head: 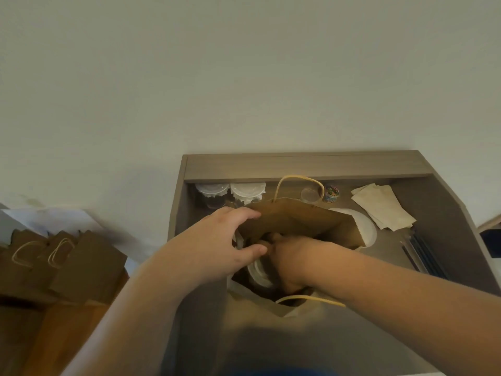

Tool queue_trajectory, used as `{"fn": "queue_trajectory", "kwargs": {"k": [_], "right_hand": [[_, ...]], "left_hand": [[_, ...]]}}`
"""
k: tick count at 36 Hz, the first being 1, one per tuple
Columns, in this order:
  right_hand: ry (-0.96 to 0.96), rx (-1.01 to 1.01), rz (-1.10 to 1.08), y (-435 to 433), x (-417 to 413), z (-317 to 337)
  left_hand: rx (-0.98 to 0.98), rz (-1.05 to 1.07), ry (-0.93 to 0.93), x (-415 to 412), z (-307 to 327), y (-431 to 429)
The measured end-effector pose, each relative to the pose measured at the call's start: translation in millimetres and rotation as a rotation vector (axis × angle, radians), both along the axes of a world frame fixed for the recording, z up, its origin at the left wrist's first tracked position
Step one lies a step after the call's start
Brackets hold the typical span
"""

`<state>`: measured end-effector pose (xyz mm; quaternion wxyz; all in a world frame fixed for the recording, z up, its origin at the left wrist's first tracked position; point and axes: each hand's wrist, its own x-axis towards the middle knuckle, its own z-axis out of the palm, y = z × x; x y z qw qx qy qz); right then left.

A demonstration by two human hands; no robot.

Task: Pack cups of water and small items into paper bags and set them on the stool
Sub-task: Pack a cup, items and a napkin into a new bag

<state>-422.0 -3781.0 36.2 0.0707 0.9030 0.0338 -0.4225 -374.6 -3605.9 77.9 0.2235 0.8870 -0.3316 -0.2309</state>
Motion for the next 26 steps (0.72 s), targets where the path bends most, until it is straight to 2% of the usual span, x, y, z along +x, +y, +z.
{"fn": "queue_trajectory", "kwargs": {"k": [10, 26], "right_hand": [[-0.089, 0.073, -0.044, 1, 1, -8], [0.021, 0.019, 0.04, 5, 11, -35]], "left_hand": [[-0.004, 0.014, -0.011, -1, 5, -1], [0.001, 0.008, -0.027, 1, -1, -4]]}}
